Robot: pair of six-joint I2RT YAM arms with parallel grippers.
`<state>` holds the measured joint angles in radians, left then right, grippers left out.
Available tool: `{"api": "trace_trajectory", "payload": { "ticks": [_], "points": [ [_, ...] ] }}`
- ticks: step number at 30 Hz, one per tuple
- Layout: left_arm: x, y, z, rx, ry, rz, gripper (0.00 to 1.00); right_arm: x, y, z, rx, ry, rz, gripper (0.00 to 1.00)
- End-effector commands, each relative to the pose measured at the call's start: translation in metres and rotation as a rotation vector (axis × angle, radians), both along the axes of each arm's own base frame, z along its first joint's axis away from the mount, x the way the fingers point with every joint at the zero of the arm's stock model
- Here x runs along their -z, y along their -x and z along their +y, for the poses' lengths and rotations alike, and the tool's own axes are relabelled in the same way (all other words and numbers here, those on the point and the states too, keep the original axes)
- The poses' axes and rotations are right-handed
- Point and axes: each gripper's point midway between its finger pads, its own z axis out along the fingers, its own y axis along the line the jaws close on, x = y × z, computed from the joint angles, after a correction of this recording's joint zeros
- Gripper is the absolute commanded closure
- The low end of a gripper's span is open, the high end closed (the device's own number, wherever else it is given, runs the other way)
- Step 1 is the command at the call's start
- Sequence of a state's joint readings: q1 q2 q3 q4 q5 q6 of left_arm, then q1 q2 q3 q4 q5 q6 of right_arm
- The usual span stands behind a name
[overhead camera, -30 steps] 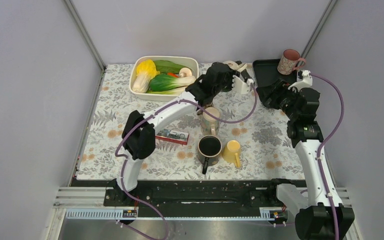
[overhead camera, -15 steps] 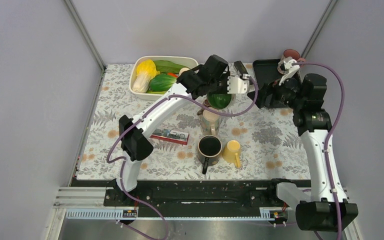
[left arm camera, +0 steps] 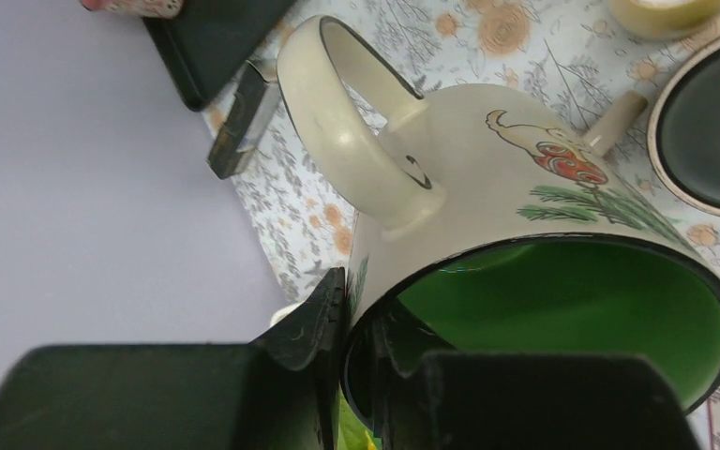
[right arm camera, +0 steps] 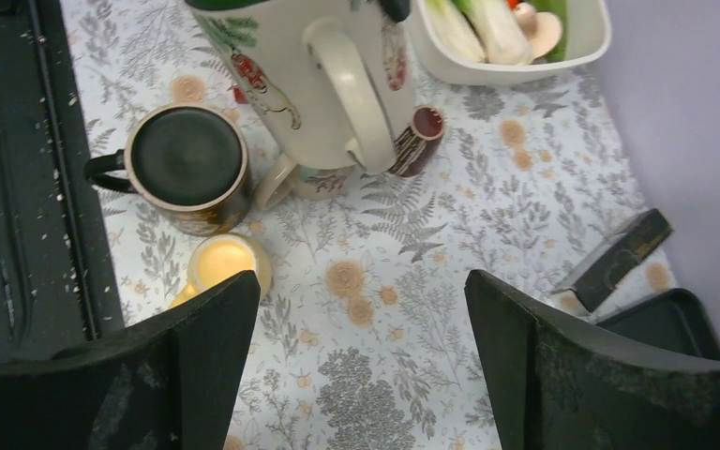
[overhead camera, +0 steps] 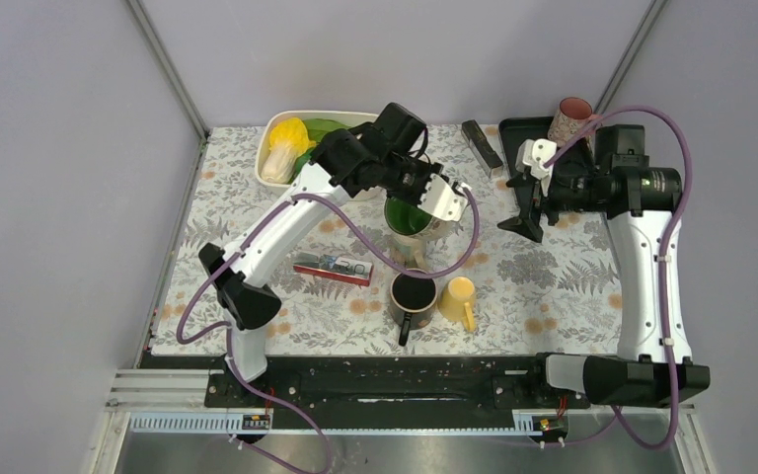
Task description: Turn the mug right side up
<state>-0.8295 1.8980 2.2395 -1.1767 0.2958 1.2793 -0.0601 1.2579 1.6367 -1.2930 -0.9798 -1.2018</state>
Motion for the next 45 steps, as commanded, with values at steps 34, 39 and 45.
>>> {"api": "trace_trajectory", "payload": {
  "ticks": [34,39,45],
  "points": [
    [-0.082,0.029,-0.039,0.099,0.239,-0.101,1.00,0.031,-0.018,0.078,-0.157,0.113,0.129,0.42],
    [-0.080,0.026,-0.040,0.085,0.236,-0.104,1.00,0.039,-0.019,0.083,-0.151,0.139,0.139,0.68],
    [-0.080,0.015,-0.041,0.039,0.245,-0.119,1.00,0.048,-0.012,0.082,-0.148,0.136,0.137,0.99]
  ]
}}
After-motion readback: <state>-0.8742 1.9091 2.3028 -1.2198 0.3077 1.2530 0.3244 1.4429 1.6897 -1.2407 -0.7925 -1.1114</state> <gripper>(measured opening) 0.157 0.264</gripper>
